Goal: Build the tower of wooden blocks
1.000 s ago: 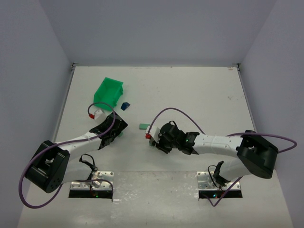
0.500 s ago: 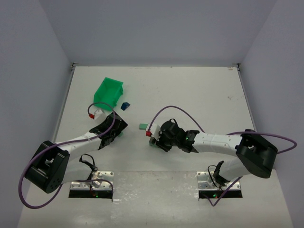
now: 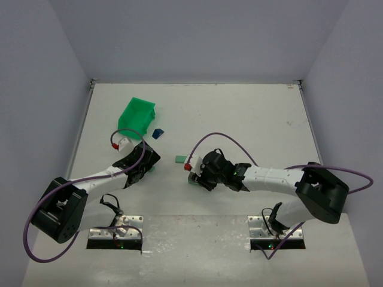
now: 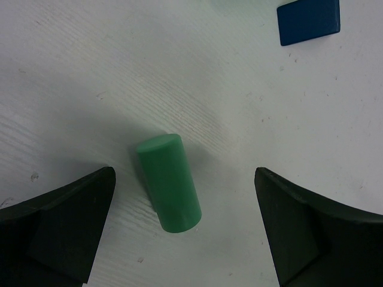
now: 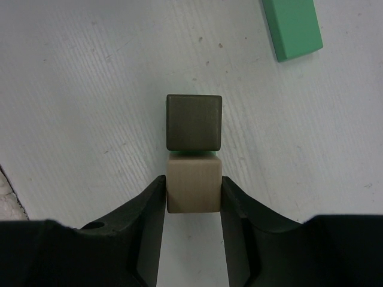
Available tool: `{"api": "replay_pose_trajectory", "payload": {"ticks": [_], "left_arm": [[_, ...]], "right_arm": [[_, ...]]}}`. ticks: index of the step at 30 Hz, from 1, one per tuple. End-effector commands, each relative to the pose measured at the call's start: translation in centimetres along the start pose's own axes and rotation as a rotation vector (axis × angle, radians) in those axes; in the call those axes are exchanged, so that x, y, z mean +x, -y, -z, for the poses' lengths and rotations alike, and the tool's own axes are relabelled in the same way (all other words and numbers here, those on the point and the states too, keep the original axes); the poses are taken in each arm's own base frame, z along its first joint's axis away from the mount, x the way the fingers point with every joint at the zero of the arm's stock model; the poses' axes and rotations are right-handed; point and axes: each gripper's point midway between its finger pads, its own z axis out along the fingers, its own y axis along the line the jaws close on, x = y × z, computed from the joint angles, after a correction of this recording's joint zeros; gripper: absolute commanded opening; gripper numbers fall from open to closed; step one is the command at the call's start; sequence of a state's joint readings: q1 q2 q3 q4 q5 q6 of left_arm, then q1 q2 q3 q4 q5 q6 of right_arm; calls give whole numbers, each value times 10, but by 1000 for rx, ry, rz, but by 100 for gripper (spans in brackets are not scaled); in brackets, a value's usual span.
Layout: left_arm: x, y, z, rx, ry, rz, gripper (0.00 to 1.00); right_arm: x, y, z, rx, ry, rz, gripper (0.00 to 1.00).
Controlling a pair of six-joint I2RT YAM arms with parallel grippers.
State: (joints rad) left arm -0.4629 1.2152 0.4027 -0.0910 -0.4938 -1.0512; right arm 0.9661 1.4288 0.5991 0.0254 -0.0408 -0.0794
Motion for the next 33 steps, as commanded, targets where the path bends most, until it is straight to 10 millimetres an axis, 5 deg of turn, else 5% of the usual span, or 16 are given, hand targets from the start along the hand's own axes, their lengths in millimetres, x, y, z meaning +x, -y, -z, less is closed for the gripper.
{"api": "replay_pose_trajectory", "payload": {"ticks": [1, 33], "left_arm": [[-13, 18, 4, 46, 34, 18, 100], [-13, 19, 5, 50, 28, 10, 100]], "right_arm": [[-28, 4, -1, -7, 83, -11, 42], [-29, 7, -3, -4, 95, -26, 41]]}}
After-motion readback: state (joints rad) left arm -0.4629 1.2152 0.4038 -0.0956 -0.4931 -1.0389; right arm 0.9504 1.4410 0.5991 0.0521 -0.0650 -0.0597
